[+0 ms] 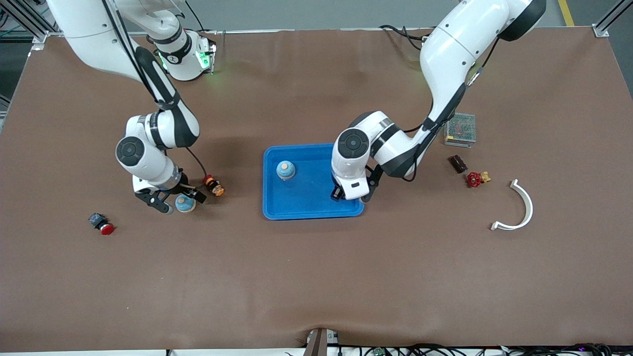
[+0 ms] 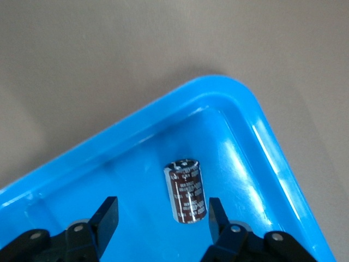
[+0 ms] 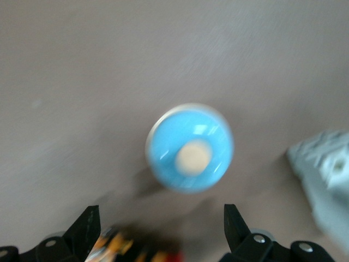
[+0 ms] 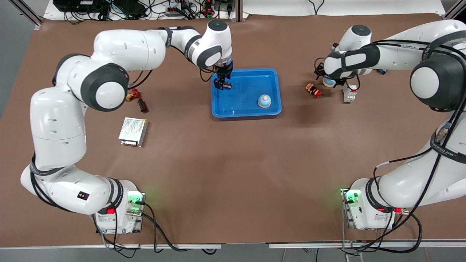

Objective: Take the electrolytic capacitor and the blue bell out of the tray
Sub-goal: 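Grasp the second bell with the right gripper while the left gripper grasps the capacitor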

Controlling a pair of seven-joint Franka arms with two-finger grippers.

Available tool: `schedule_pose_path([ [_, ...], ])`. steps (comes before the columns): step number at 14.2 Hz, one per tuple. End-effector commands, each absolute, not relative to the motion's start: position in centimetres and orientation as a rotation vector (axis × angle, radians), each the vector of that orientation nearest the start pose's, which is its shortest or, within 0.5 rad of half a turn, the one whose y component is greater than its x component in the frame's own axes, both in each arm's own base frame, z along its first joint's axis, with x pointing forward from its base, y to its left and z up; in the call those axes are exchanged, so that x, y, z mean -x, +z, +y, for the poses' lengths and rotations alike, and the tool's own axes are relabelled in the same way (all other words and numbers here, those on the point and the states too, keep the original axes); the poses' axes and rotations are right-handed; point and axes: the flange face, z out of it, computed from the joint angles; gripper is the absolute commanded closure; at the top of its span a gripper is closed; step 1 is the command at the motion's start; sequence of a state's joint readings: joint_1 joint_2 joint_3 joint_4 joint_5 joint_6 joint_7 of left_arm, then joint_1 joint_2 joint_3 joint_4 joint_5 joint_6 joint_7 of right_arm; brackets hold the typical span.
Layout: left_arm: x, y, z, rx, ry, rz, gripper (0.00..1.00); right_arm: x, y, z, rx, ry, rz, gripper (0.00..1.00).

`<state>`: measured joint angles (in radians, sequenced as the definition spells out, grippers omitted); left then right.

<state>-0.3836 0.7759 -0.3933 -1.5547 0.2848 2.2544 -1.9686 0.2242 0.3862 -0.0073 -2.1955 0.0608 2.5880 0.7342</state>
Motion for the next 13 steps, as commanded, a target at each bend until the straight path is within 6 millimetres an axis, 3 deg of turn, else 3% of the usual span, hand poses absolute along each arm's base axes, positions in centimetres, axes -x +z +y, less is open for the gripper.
schedule_pose_path([
  [1,-54.6,20.9,-46.3,2.661,0.081,-1.723,0.32,-52.7,25.7,17.4,2.931,0.018,1.017,0.0],
  [3,-54.7,20.2,-46.5,2.662,0.086,-1.76,0.34,-51.4,27.6,21.1,2.927,0.015,1.011,0.0],
  [5,-54.8,19.4,-46.5,2.655,0.094,-1.799,0.39,-49.7,28.4,25.3,2.993,-0.002,0.804,0.0],
  [7,-54.8,19.2,-46.5,2.655,0.096,-1.802,0.44,-49.3,29.7,29.0,3.026,-0.039,0.567,0.0],
  [11,-54.9,18.6,-46.2,2.646,0.094,-1.802,0.66,-48.4,30.1,36.5,3.032,-0.08,0.351,0.0],
  [13,-55.0,19.2,-46.2,2.66,0.086,-1.793,0.91,-48.0,28.8,38.8,3.061,-0.094,0.268,0.0],
])
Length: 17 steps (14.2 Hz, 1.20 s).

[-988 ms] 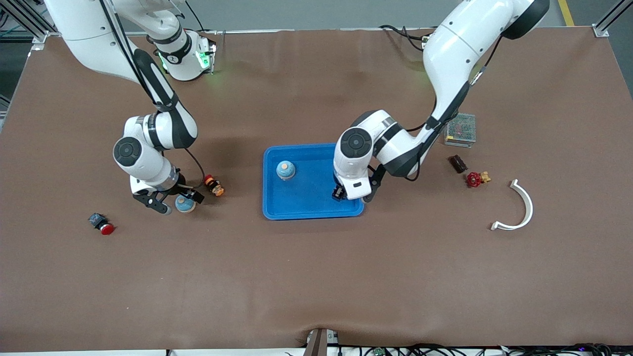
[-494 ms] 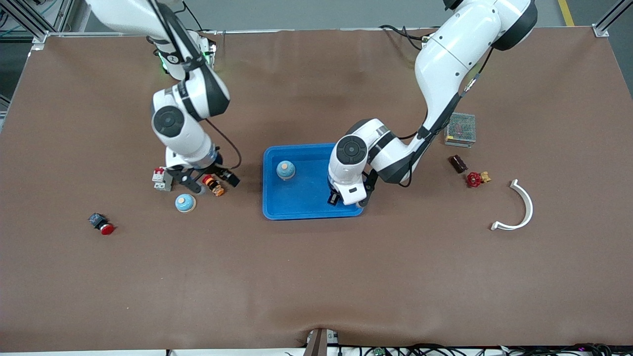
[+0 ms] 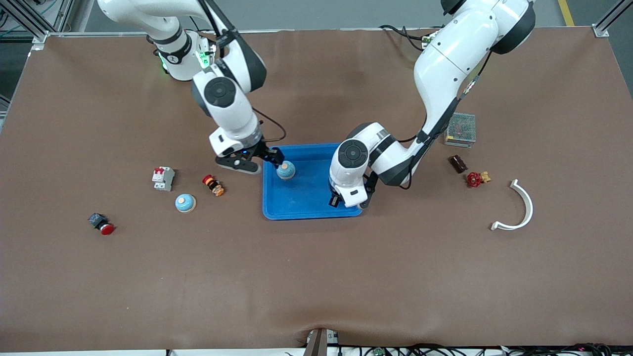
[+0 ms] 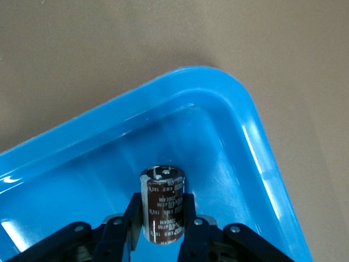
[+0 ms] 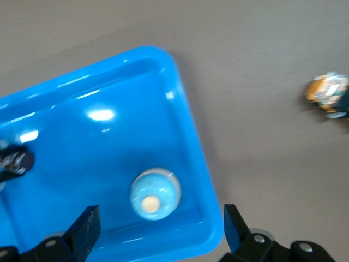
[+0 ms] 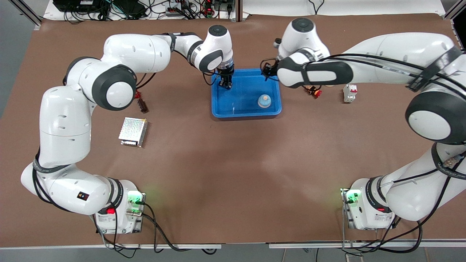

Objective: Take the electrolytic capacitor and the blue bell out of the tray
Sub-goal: 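Lift the bell with the right gripper while the left gripper lifts the capacitor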

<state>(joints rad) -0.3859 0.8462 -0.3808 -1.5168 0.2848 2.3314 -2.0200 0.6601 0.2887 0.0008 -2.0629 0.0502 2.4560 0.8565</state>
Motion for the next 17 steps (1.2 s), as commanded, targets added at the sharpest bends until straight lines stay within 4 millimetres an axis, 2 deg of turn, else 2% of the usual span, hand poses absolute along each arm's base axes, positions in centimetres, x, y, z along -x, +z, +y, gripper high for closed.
schedule_pose_path([
  [1,-55.1,19.8,-46.2,2.665,0.079,-1.797,1.0,-47.9,28.1,39.7,3.076,-0.099,0.235,0.0],
  [2,-55.3,20.8,-46.1,2.67,0.064,-1.797,1.0,-47.6,27.2,40.2,3.093,-0.099,0.202,0.0],
  [4,-55.4,21.6,-45.7,2.654,0.054,-1.788,1.0,-47.6,25.8,40.5,3.132,-0.115,0.142,0.0],
  [8,-56.2,26.0,-43.9,2.652,-0.011,-1.699,1.0,-47.8,23.4,42.1,3.155,-0.109,0.099,0.0],
  [12,-57.9,30.4,-39.6,2.669,-0.009,-1.552,1.0,-47.9,21.4,42.2,3.167,-0.093,0.102,0.0],
  [17,-58.5,30.9,-30.7,2.667,0.044,-1.394,1.0,-47.8,20.8,42.1,3.169,-0.088,0.128,0.0],
])
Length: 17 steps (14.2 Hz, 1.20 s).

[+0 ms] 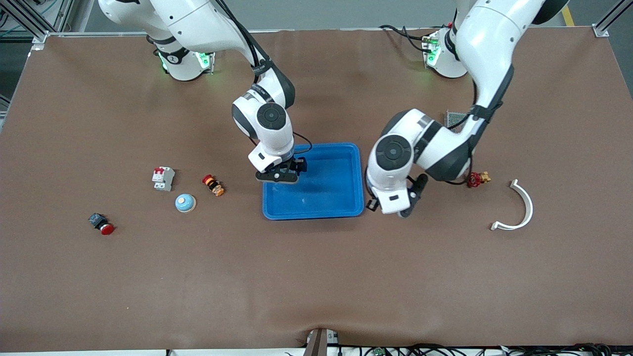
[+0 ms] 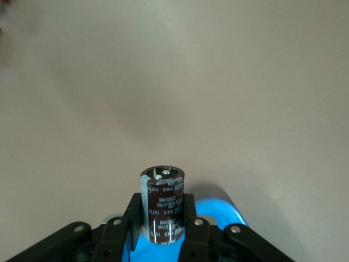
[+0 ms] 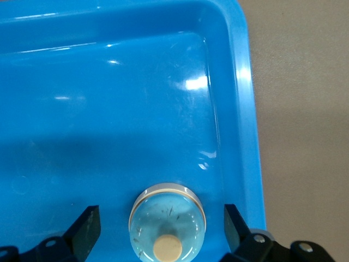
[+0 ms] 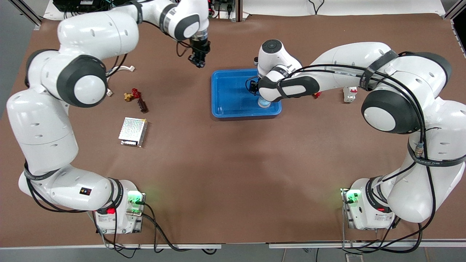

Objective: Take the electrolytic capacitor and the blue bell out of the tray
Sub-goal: 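Lift the bell with the right gripper while the left gripper lifts the capacitor, then place the capacitor by the white clip while the right gripper carries the bell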

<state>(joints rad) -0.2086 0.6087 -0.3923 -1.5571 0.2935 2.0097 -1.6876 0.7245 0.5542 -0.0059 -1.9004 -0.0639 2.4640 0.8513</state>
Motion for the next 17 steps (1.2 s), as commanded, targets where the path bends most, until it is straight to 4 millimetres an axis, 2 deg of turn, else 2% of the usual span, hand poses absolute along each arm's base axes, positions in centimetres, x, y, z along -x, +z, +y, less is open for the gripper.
schedule_pose_path([
  [1,-58.6,31.0,-28.7,2.689,0.068,-1.344,1.0,-47.8,20.6,42.1,3.17,-0.085,0.14,0.0],
  [5,-59.7,29.7,-20.1,2.732,0.181,-1.235,1.0,-47.4,19.9,42.3,3.168,-0.082,0.172,0.0],
  [9,-60.6,27.8,-14.3,2.754,0.242,-1.145,1.0,-46.5,18.9,42.1,3.155,-0.092,0.193,0.0],
  [11,-61.0,26.7,-10.6,2.77,0.254,-1.08,1.0,-46.4,18.7,41.9,3.154,-0.089,0.224,0.0],
  [13,-61.2,25.0,-8.2,2.758,0.236,-1.027,1.0,-46.3,18.6,42.0,3.156,-0.086,0.234,0.0],
  [14,-61.4,24.2,-7.1,2.749,0.213,-1.013,1.0,-46.1,18.4,41.8,3.158,-0.083,0.231,0.15],
  [15,-61.5,23.6,-6.1,2.747,0.202,-1.015,1.0,-46.1,18.5,41.9,3.157,-0.084,0.229,0.37],
  [17,-61.8,22.5,-5.2,2.762,0.203,-1.026,1.0,-46.1,18.6,42.0,3.155,-0.085,0.233,1.0],
])
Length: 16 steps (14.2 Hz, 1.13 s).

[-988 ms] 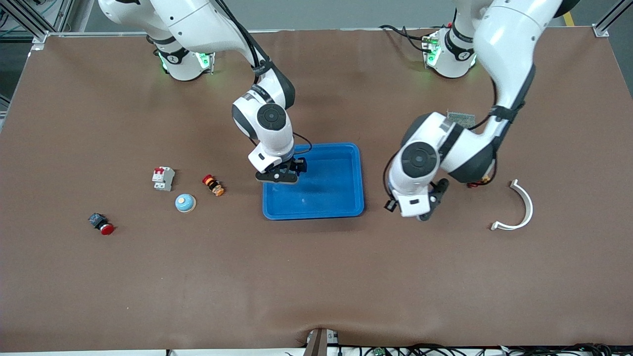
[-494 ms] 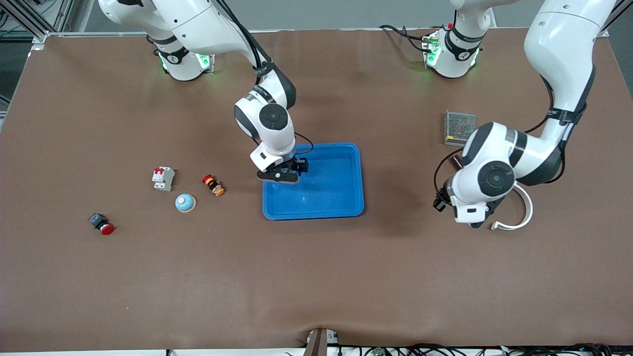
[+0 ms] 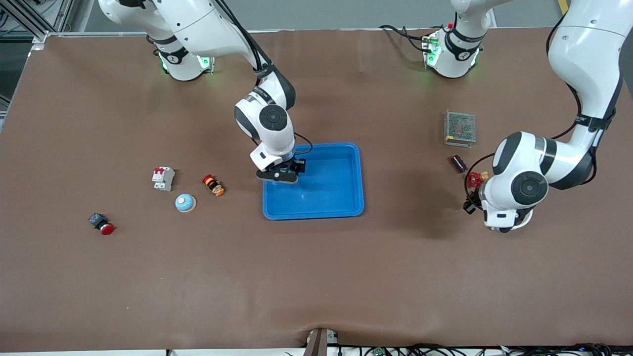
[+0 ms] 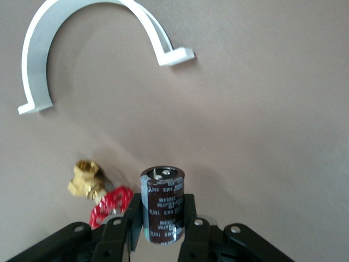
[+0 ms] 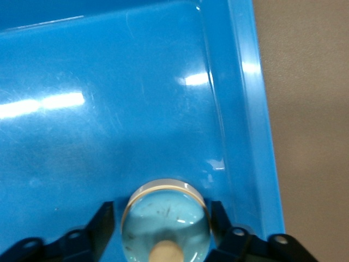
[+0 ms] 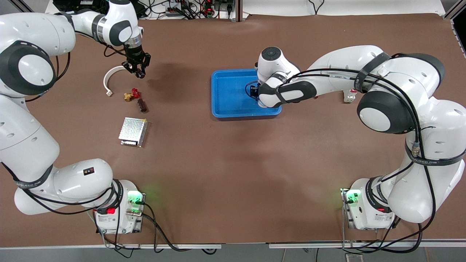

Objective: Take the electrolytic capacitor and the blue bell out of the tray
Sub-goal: 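Place the capacitor by the white clip while the right gripper carries the bell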

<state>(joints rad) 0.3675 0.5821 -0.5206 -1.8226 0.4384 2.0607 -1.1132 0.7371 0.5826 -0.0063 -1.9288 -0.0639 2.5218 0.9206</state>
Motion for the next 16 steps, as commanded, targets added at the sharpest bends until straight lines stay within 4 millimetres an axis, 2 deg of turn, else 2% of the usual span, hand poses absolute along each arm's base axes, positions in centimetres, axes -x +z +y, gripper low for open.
schedule_pose_path([
  [1,-61.9,21.9,-5.0,2.768,0.183,-1.009,1.0,-46.1,18.7,42.1,3.151,-0.084,0.247,1.0],
  [4,-62.1,20.3,-2.4,2.768,0.134,-1.0,1.0,-47.2,20.7,42.3,3.126,-0.106,0.281,1.0],
  [8,-62.0,18.4,-2.0,2.782,0.142,-1.001,1.0,-50.1,25.4,42.8,3.134,-0.083,0.328,1.0],
  [9,-62.0,18.1,-1.9,2.784,0.147,-1.003,0.95,-51.0,26.7,42.8,3.133,-0.076,0.345,1.0],
  [10,-62.1,18.2,-1.9,2.784,0.143,-1.005,0.66,-52.1,27.7,42.3,3.133,-0.076,0.354,1.0],
  [11,-62.3,18.5,-1.8,2.785,0.135,-1.008,0.27,-52.9,28.5,41.5,3.145,-0.067,0.303,1.0],
  [12,-62.5,19.0,-1.7,2.773,0.121,-1.04,0.0,-53.9,29.8,40.1,3.147,-0.055,0.252,1.0],
  [16,-64.1,22.5,-1.7,2.784,0.04,-1.057,0.0,-58.3,34.2,31.6,3.135,-0.011,0.159,1.0],
])
